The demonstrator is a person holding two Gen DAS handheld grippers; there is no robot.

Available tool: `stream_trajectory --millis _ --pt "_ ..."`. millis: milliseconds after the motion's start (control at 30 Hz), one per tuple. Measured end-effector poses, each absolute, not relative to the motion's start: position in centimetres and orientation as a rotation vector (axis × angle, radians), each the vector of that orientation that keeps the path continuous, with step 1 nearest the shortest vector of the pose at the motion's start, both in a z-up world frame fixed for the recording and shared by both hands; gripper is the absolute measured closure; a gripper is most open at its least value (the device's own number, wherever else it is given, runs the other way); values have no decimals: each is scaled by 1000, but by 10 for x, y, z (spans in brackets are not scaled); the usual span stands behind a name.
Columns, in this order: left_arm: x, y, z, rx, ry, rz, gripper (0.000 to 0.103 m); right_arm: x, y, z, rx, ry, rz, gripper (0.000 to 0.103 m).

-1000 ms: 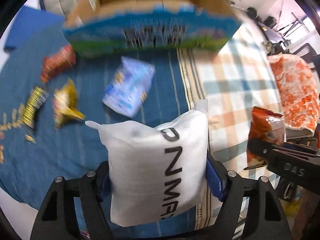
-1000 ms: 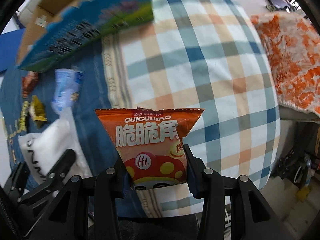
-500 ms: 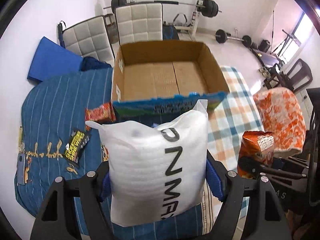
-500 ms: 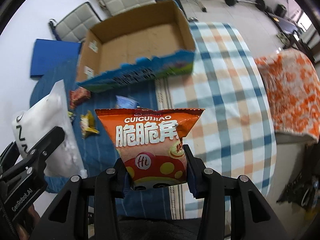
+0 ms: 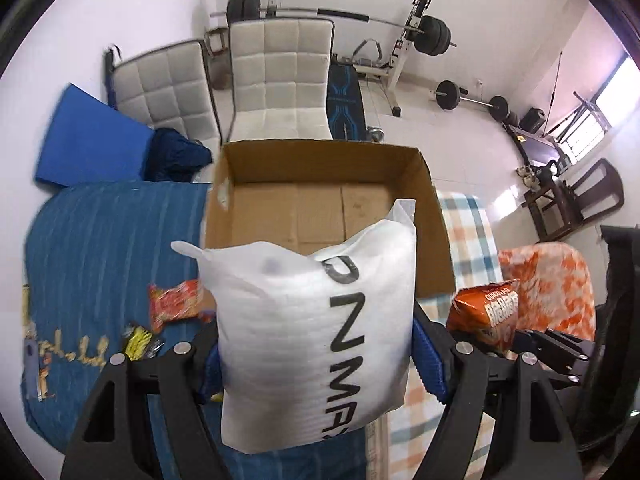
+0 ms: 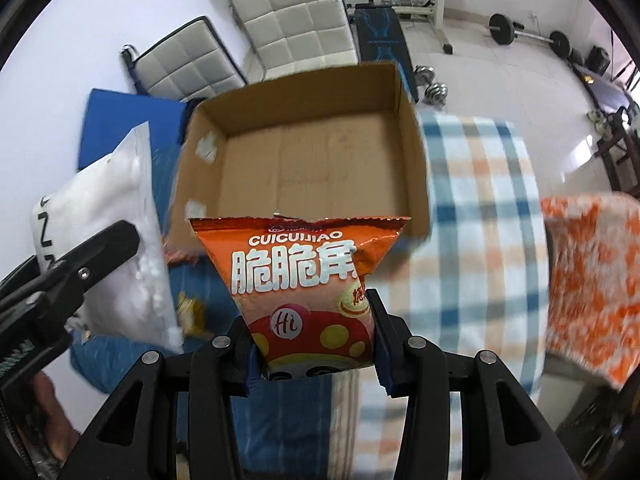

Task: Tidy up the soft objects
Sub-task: 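Carry both bags over the cardboard box with both tools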

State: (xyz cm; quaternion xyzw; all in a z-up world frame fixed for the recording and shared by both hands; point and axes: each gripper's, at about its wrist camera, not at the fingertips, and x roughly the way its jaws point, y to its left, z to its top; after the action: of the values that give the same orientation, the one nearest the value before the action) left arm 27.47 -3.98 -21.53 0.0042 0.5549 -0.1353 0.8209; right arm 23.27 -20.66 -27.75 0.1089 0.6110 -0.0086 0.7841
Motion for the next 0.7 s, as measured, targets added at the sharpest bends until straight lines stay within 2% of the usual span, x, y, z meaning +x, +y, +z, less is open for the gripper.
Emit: stream_trajectory --millis 367,700 --pt "434 -70 -316 -155 1400 -322 28 391 -237 -371 187 1422 -65 56" --pt "512 -80 -406 -190 1568 -350 28 466 -235 -438 153 1504 -88 56"
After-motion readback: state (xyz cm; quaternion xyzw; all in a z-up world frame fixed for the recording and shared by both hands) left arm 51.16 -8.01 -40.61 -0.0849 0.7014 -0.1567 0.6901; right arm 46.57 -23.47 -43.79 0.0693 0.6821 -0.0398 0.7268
